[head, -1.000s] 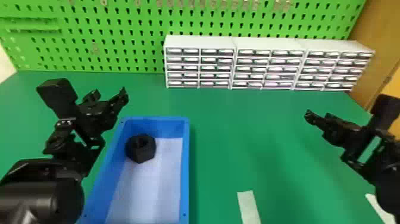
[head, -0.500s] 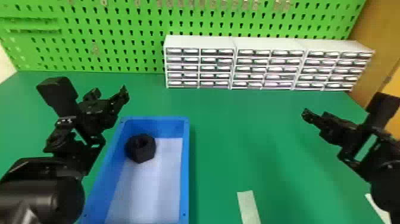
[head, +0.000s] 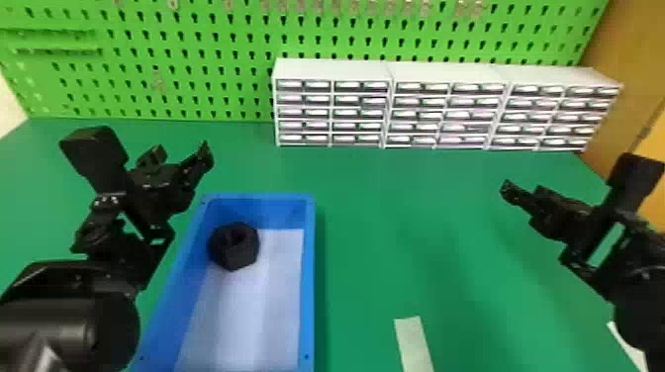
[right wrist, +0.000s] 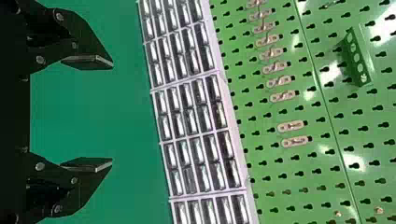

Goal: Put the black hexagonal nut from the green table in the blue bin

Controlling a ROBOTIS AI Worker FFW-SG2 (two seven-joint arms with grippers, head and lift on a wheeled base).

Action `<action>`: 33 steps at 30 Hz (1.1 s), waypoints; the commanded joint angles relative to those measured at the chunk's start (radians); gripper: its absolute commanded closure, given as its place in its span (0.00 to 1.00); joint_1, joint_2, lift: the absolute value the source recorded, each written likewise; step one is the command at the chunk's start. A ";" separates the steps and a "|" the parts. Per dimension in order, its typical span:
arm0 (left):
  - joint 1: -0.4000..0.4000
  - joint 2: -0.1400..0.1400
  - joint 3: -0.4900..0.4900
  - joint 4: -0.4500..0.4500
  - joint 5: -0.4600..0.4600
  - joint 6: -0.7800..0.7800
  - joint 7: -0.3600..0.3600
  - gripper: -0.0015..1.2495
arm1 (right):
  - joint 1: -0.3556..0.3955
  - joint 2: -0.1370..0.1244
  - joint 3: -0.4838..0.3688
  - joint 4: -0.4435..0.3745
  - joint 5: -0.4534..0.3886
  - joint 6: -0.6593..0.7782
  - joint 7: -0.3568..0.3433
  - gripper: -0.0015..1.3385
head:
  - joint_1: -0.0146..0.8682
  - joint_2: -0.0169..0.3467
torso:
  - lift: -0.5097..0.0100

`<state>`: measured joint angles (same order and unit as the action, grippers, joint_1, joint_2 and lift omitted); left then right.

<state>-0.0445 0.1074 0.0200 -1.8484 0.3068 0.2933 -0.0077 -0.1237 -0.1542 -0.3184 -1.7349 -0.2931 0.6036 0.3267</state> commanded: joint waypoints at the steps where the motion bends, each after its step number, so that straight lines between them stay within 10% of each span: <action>1: 0.000 0.000 0.003 0.000 0.002 0.000 0.000 0.36 | -0.002 -0.002 0.002 0.000 0.000 0.002 0.000 0.39 | 0.80 0.07 | 0.79; 33: 0.000 0.000 0.003 0.000 0.000 0.000 0.000 0.36 | -0.008 -0.005 0.013 0.000 0.002 0.010 0.000 0.39 | 0.80 0.07 | 0.79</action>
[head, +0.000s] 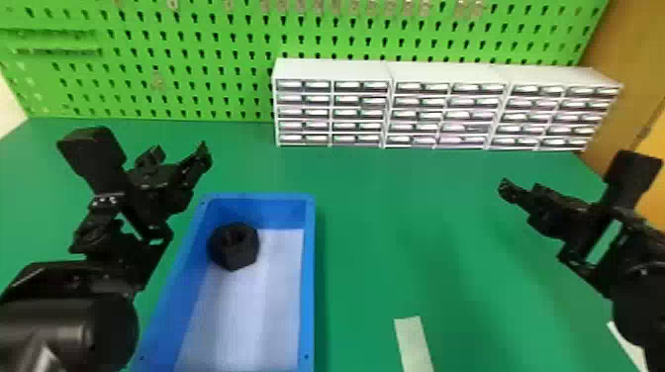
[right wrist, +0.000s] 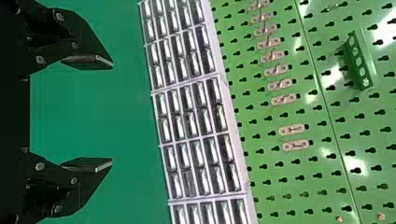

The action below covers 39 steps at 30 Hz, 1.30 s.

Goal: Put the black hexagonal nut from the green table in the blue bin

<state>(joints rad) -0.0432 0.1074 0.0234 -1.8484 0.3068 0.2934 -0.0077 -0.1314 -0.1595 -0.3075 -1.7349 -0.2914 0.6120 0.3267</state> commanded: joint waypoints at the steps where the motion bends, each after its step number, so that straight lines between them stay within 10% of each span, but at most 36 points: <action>1: -0.001 0.000 0.000 0.000 -0.001 0.000 0.000 0.36 | -0.002 0.000 0.002 0.000 0.000 0.002 0.000 0.39 | 0.80 0.07 | 0.79; 39: 0.000 0.000 0.000 0.002 -0.006 0.000 0.000 0.36 | 0.007 0.003 0.010 0.012 0.020 -0.032 0.000 0.39 | 0.80 0.07 | 0.79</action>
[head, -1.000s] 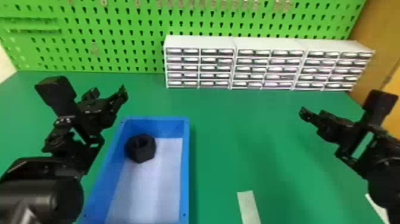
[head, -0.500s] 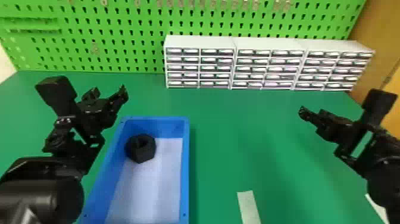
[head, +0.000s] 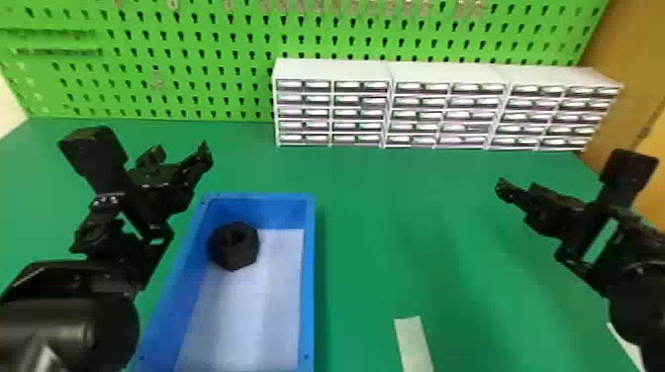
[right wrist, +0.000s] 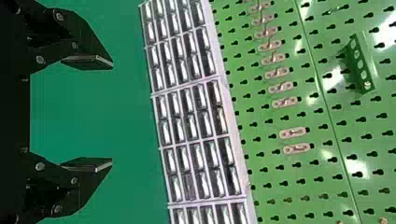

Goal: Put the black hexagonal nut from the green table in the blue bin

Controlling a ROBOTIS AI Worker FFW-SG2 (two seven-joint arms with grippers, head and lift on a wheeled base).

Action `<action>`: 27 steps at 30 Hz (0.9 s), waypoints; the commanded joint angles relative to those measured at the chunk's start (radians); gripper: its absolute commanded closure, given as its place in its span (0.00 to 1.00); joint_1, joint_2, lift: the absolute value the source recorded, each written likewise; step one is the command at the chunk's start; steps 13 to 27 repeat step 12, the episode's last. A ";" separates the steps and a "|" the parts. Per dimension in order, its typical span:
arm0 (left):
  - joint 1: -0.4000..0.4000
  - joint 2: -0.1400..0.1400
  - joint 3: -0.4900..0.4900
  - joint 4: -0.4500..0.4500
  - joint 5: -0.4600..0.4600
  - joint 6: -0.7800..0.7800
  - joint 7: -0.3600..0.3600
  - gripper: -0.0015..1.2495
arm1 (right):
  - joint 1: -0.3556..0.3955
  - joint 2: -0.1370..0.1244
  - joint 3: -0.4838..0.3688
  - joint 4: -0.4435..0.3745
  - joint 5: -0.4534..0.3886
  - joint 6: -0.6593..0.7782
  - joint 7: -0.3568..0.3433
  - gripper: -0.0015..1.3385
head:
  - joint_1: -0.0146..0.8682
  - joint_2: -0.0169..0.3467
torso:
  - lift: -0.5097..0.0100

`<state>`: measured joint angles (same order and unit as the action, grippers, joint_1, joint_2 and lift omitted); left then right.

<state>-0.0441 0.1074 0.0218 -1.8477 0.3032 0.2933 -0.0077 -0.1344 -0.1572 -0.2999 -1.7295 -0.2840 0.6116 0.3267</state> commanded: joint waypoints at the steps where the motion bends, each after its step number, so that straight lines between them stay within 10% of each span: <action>1: 0.001 0.000 0.001 0.001 -0.003 0.000 0.000 0.36 | 0.015 0.001 0.002 0.010 0.016 -0.046 0.000 0.39 | 0.80 0.07 | 0.79; 27: 0.001 0.000 0.001 0.001 -0.003 0.000 0.000 0.36 | 0.042 0.005 0.010 0.022 0.069 -0.142 0.002 0.39 | 0.80 0.07 | 0.79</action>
